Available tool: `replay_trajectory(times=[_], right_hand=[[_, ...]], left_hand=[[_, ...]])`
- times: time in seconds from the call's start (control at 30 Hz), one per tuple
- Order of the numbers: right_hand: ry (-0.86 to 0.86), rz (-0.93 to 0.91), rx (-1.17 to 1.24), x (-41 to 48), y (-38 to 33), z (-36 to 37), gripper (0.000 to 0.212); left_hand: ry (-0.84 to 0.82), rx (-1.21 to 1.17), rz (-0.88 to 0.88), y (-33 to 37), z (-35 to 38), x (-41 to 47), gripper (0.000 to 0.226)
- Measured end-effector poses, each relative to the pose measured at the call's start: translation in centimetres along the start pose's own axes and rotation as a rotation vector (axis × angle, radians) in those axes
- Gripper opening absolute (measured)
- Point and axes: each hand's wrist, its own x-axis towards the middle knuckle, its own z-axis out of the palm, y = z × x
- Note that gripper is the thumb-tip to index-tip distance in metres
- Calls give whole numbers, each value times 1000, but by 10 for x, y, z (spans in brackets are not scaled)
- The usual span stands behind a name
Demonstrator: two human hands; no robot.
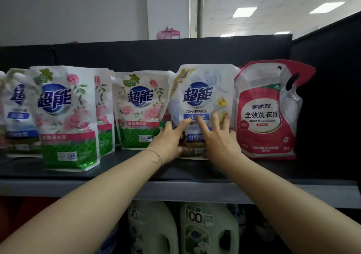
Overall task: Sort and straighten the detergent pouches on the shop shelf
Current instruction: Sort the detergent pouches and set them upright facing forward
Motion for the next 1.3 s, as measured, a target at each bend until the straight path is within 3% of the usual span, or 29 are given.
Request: replay_trajectory(times=[0.17, 0.27, 0.37, 0.53, 0.77, 0.87, 1.0, 1.13, 1.3], right_hand=[[41, -50, 11, -14, -17, -18, 72], [114, -203, 68, -17, -38, -28, 44], [102, -331, 129, -14, -67, -35, 35], [102, -332, 211, 3, -105, -40, 37], [75, -264, 330, 50, -129, -48, 39], [111, -266, 347, 82, -132, -56, 46], [201, -278, 347, 131, -139, -71, 50], [279, -259, 305, 170, -150, -71, 49], [347, -49, 260, 200, -159, -59, 61]], left_hand=[[58, 57, 108, -18, -16, -30, 70], [117, 148, 124, -34, -29, -45, 51], [101, 197, 73, -60, -40, -58, 41], [21, 144, -45, -96, -55, -72, 40], [-88, -20, -170, -113, -54, -58, 70], [-80, -34, -175, -117, -46, -45, 81], [-45, -44, -211, -121, -38, -19, 76], [-60, 68, -225, -122, -32, -2, 78], [-70, 258, -189, -127, -22, 8, 97]])
